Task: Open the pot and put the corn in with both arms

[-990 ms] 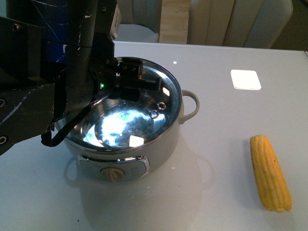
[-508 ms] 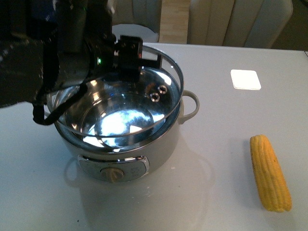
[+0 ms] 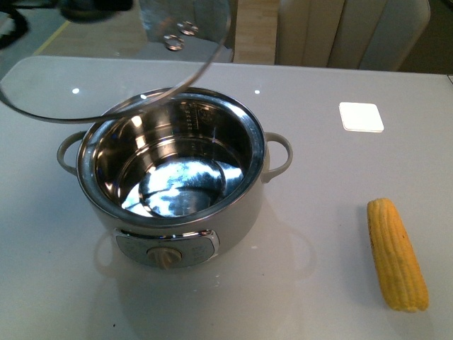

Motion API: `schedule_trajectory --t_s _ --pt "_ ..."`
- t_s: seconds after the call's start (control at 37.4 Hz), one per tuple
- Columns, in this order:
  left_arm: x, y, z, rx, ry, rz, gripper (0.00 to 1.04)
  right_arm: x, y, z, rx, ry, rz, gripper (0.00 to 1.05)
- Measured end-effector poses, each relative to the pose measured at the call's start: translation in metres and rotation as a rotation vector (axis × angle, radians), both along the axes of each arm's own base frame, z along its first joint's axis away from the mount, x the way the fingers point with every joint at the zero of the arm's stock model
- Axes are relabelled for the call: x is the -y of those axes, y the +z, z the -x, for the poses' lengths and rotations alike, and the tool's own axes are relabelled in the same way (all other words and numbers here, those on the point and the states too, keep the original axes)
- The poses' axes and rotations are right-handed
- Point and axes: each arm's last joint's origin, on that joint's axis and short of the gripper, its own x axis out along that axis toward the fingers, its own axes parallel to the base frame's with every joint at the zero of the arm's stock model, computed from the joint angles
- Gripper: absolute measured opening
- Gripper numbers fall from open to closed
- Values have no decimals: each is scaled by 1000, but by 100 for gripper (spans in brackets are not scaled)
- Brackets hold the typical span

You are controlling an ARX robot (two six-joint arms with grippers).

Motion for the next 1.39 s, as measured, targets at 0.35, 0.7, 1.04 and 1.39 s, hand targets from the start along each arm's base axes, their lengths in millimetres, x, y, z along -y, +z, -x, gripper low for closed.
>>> schedule_trajectory --t_s 0.35,0.7,1.04,1.39 --pt "-103 -20 36 -17 178 -37 44 0 0 0 0 0 0 96" --pt "-197 -92 70 -28 355 -88 44 0 0 0 0 0 0 96" --pt "-197 -168 55 -126 334 -56 44 0 0 0 0 0 0 96" --pt "-205 -220 31 -167 319 -65 44 0 0 0 0 0 0 96"
